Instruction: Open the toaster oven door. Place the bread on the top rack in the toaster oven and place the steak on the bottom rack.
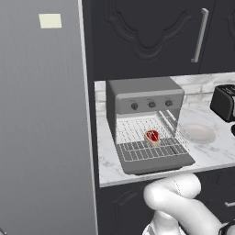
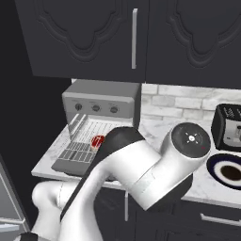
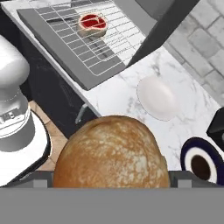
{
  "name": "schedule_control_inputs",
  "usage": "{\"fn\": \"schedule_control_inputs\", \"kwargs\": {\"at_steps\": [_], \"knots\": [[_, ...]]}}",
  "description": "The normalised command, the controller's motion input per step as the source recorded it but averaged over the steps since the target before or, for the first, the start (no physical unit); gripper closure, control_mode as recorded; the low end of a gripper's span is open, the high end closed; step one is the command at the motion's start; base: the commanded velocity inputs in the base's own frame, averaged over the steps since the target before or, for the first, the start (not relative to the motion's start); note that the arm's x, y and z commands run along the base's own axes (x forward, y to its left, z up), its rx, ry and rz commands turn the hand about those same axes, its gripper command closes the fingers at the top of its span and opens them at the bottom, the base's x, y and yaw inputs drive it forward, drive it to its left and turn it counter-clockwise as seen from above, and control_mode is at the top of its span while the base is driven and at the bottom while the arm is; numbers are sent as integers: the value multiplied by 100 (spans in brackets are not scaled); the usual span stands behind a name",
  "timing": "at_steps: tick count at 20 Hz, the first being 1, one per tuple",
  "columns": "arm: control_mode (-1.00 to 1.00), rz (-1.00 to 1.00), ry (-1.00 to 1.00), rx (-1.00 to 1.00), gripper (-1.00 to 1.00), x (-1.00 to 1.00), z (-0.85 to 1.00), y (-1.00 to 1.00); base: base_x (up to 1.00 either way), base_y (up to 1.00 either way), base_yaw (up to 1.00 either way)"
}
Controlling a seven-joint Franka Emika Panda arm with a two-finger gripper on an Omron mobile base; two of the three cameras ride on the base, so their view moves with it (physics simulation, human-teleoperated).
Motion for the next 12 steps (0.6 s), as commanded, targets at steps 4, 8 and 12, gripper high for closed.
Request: {"fn": "schedule_control_inputs", "kwargs": {"at_steps": [4,8,12], "knots": [[-100,3,0,-16,100,-54,9,100,0,0,0],[-100,0,1,-1,100,-6,30,95,0,0,0],[-100,0,4,0,100,0,47,95,0,0,0]]}}
